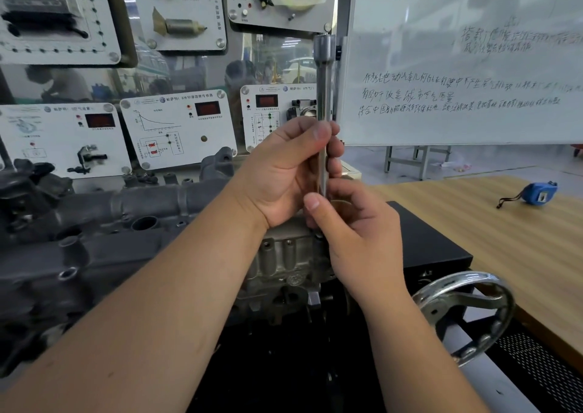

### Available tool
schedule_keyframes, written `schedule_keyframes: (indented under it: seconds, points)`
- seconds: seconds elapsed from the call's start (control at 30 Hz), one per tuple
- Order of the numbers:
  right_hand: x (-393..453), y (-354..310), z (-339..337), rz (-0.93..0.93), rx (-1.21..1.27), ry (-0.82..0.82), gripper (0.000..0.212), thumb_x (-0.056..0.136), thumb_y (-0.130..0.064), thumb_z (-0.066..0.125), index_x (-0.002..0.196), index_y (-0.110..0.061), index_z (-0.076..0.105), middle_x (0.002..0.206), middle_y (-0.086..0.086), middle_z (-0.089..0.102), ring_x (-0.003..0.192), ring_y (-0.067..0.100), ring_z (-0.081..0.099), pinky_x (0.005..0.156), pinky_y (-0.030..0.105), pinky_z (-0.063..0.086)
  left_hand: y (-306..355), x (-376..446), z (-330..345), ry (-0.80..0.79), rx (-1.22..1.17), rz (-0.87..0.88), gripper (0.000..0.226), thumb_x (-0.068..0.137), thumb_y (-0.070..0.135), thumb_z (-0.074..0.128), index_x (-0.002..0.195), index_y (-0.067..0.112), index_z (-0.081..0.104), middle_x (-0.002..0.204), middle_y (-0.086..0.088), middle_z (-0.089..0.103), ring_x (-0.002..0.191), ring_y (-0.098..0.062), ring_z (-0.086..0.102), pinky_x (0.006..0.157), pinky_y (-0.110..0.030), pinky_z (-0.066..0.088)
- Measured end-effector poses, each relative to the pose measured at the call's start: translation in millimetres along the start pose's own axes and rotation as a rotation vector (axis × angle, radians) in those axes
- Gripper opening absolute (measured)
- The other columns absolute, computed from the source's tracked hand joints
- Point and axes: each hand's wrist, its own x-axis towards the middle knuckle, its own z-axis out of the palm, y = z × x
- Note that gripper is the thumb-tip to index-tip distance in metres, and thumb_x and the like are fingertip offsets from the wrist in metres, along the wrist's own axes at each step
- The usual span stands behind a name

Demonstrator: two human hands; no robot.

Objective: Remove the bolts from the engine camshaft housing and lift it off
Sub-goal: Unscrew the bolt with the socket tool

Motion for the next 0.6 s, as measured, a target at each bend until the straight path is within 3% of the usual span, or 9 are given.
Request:
schedule_keyframes:
  seconds: [0.1, 0.2, 0.27, 0.33, 0.4, 0.53, 0.6]
  points:
    - [0.5, 2.1, -0.6, -0.027, 0.014, -0.007, 0.02, 0.089, -0.035, 0.067, 0.102, -0.022, 0.075, 0.081, 0.007, 0.071, 0.076, 0.023, 0.071, 0.072, 0.039, 0.058, -1.8, -0.2, -1.7, -0.005, 0.007, 0.027, 0.059, 0.049, 0.031, 0.097, 0.086, 0.012, 0.055, 0.068, -0.001, 0.068, 0.057, -0.013, 0.064, 0.065, -0.03, 0.053]
    - [1.9, 0.3, -2.0, -0.004, 0.146, -0.062, 0.018, 0.096, -0.019, 0.062, 0.107, -0.025, 0.074, 0.086, 0.002, 0.075, 0.078, 0.016, 0.074, 0.073, 0.026, 0.058, -0.2, -1.1, 2.0, -0.037, -0.018, -0.025, 0.049, 0.056, 0.036, 0.095, 0.086, 0.013, 0.064, 0.073, 0.0, 0.069, 0.062, -0.013, 0.066, 0.067, -0.03, 0.054]
    - [2.6, 0.3, -2.6, -0.009, 0.171, -0.078, 0.02, 0.098, -0.016, 0.059, 0.112, -0.023, 0.071, 0.088, 0.001, 0.075, 0.079, 0.018, 0.075, 0.073, 0.027, 0.058, 1.7, -1.4, 2.6, -0.061, -0.031, -0.083, 0.024, 0.082, 0.04, 0.081, 0.086, 0.017, 0.076, 0.078, 0.002, 0.071, 0.066, -0.011, 0.068, 0.061, -0.026, 0.057]
    - [2.1, 0.4, -2.2, -0.016, 0.171, -0.083, 0.02, 0.099, -0.019, 0.057, 0.113, -0.025, 0.069, 0.088, 0.001, 0.075, 0.078, 0.018, 0.074, 0.073, 0.027, 0.058, 3.2, -1.4, 2.9, -0.05, -0.031, -0.109, 0.033, 0.098, 0.039, 0.052, 0.09, 0.019, 0.078, 0.078, 0.005, 0.07, 0.067, -0.009, 0.066, 0.052, -0.022, 0.053]
    - [0.8, -1.1, -0.9, -0.001, 0.179, -0.066, 0.02, 0.099, -0.021, 0.056, 0.11, -0.033, 0.067, 0.088, 0.0, 0.075, 0.078, 0.017, 0.074, 0.073, 0.026, 0.058, 3.3, -1.3, 2.6, -0.046, -0.036, -0.096, 0.035, 0.098, 0.033, 0.044, 0.093, 0.018, 0.075, 0.076, 0.006, 0.067, 0.064, -0.008, 0.063, 0.048, -0.02, 0.048]
    - [-1.4, -0.6, 0.4, -0.032, 0.027, -0.034, 0.018, 0.092, -0.036, 0.064, 0.109, -0.032, 0.069, 0.087, -0.004, 0.074, 0.08, 0.017, 0.072, 0.075, 0.033, 0.06, 1.5, -1.5, 4.5, -0.009, -0.002, -0.045, 0.009, 0.09, 0.023, 0.07, 0.087, 0.015, 0.069, 0.07, 0.002, 0.066, 0.06, -0.011, 0.061, 0.068, -0.029, 0.048]
    - [-0.6, 0.7, 0.5, -0.031, -0.027, -0.009, 0.024, 0.09, -0.039, 0.066, 0.108, -0.025, 0.074, 0.084, 0.0, 0.072, 0.079, 0.023, 0.07, 0.077, 0.044, 0.059, 0.8, -1.3, 3.5, 0.021, 0.007, -0.014, 0.027, 0.071, 0.024, 0.077, 0.088, 0.013, 0.059, 0.068, 0.001, 0.066, 0.058, -0.011, 0.061, 0.07, -0.032, 0.048]
